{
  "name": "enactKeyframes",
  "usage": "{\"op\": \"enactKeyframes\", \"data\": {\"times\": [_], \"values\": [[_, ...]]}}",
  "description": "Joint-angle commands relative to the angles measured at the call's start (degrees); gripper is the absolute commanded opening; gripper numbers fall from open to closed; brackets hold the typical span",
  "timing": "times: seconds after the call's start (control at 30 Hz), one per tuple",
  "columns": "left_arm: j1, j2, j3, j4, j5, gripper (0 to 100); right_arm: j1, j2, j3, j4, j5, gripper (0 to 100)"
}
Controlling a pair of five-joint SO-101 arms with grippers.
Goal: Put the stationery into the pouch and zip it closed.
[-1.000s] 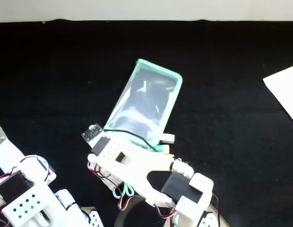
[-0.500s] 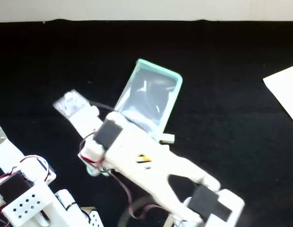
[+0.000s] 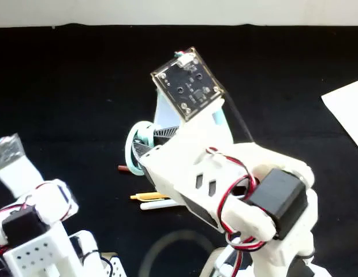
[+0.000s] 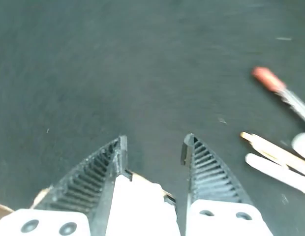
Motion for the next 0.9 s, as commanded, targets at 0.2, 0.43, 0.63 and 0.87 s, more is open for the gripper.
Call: {"op": "enactKeyframes", "data": {"times": [0.2,0.43,0.63,0.87], "values": [[22.55,0.22,-20.70,2.64,15.12,20,0.66,-1.36,-2.24,-3.91,0.26,0.5],[22.55,0.04,-25.19,1.93,16.35,20,-2.15,0.04,-9.89,-7.16,0.53,0.5],[22.55,-0.22,-25.27,0.62,16.44,20,-4.35,7.52,-18.59,-5.49,0.62,0.5],[22.55,-0.31,-25.80,0.53,16.35,20,-13.05,14.20,-25.98,-3.56,0.62,0.5]]}}
